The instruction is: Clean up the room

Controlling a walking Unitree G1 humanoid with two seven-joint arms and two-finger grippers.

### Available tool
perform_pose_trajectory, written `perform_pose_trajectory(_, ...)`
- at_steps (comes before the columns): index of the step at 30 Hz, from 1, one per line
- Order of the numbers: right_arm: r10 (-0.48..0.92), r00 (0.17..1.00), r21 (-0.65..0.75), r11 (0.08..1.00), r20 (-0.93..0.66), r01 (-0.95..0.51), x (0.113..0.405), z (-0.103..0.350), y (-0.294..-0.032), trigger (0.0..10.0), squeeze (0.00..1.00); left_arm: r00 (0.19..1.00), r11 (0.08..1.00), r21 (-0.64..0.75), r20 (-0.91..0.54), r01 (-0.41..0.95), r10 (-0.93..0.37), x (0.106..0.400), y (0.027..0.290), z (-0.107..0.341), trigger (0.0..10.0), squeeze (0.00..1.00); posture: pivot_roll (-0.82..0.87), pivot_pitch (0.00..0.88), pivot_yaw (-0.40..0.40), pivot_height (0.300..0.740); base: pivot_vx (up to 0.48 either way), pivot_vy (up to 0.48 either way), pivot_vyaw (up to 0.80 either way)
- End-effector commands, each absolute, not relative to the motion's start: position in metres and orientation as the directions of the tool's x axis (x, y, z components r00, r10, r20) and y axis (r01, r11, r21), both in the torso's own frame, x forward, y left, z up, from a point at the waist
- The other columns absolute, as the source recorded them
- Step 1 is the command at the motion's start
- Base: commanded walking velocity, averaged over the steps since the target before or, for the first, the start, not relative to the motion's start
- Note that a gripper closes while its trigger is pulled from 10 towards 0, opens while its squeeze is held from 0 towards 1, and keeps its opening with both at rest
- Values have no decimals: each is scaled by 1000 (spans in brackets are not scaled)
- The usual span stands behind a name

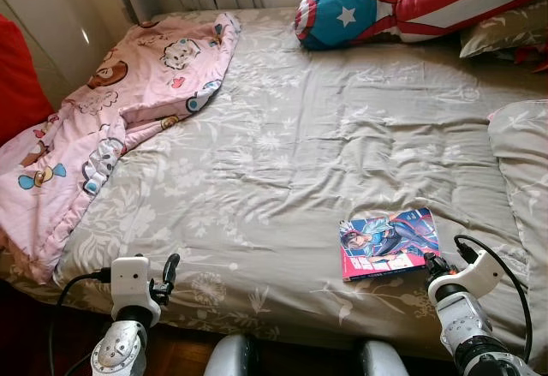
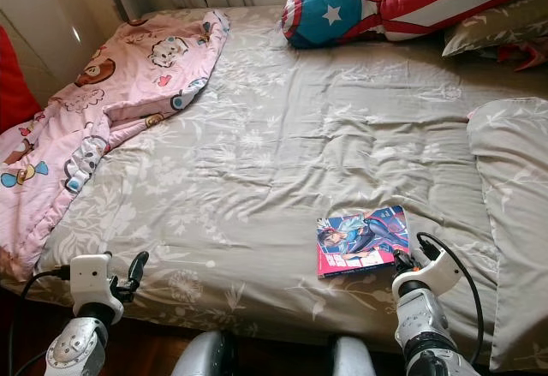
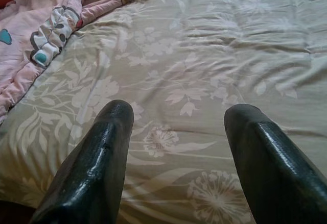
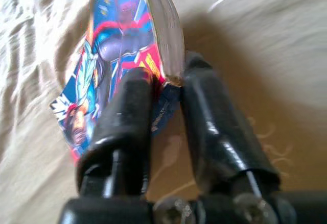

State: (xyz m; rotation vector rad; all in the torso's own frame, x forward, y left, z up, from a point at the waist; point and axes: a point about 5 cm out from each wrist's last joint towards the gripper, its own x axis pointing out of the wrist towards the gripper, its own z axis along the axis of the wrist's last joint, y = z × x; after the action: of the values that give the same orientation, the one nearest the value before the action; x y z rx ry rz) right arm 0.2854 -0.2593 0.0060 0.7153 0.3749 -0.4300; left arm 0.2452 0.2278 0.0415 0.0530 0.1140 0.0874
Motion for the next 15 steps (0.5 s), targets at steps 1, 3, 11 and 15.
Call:
perform_pose_trajectory(1, -276, 829, 527, 663, -487, 531, 279, 2, -264, 10000, 953, 985, 993, 79, -143, -91, 101, 242, 232, 36, 10000, 0, -58, 119, 120, 640, 0, 0, 0)
perform_pose_trajectory(3, -292, 820, 514, 664, -492, 544, 278, 2, -267, 10000, 890, 985, 993, 79, -140, -89, 100, 243, 231, 37, 10000, 0, -59, 118, 119, 640, 0, 0, 0)
perform_pose_trajectory(11, -333, 798, 490, 651, -502, 580, 275, 1, -273, 10000, 0, 985, 993, 74, -136, -93, 102, 244, 230, 37, 10000, 0, -57, 128, 114, 640, 0, 0, 0)
perform_pose_trajectory(15, -340, 792, 476, 656, -507, 586, 272, -1, -273, 10000, 0, 985, 993, 65, -140, -96, 105, 245, 227, 35, 10000, 0, -64, 128, 106, 640, 0, 0, 0)
